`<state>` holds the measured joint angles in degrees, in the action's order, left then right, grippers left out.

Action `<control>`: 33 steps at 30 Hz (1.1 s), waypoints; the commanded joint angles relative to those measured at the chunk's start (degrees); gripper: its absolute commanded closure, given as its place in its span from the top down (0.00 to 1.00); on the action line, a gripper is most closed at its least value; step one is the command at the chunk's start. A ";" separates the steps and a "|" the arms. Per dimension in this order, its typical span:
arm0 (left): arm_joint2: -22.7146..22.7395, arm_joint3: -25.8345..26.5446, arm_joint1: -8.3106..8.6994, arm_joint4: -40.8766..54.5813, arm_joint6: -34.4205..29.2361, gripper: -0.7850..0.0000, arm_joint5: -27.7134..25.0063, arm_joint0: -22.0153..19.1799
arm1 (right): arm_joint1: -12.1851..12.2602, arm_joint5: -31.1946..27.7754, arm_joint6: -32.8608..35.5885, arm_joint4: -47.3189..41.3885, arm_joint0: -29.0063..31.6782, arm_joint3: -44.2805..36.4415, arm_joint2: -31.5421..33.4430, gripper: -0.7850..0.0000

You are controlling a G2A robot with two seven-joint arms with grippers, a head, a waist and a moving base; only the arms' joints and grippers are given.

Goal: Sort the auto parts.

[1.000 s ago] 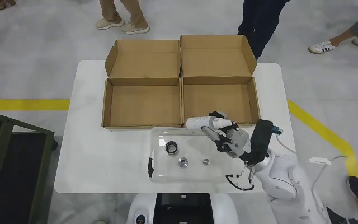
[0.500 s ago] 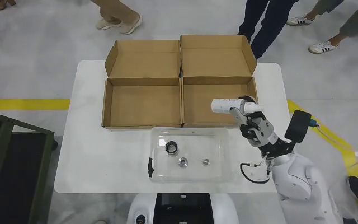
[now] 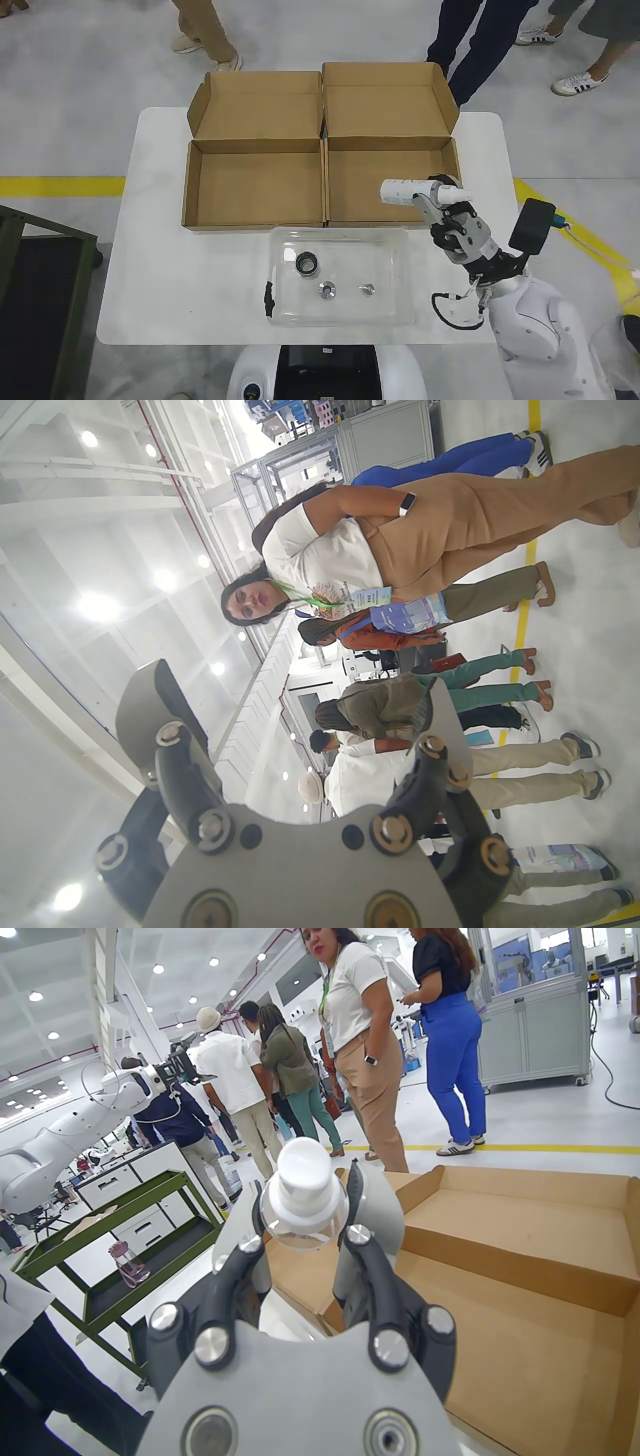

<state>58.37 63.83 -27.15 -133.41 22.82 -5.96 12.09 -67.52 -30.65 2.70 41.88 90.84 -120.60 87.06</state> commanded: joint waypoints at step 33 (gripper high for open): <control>0.00 0.00 0.00 0.00 0.00 1.00 0.00 0.00 | -2.10 20.94 16.30 20.35 -19.95 14.83 -19.02 0.00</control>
<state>58.37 63.83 -27.15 -133.41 22.82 -5.96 12.09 -69.57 -10.30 18.16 59.92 71.81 -106.75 68.49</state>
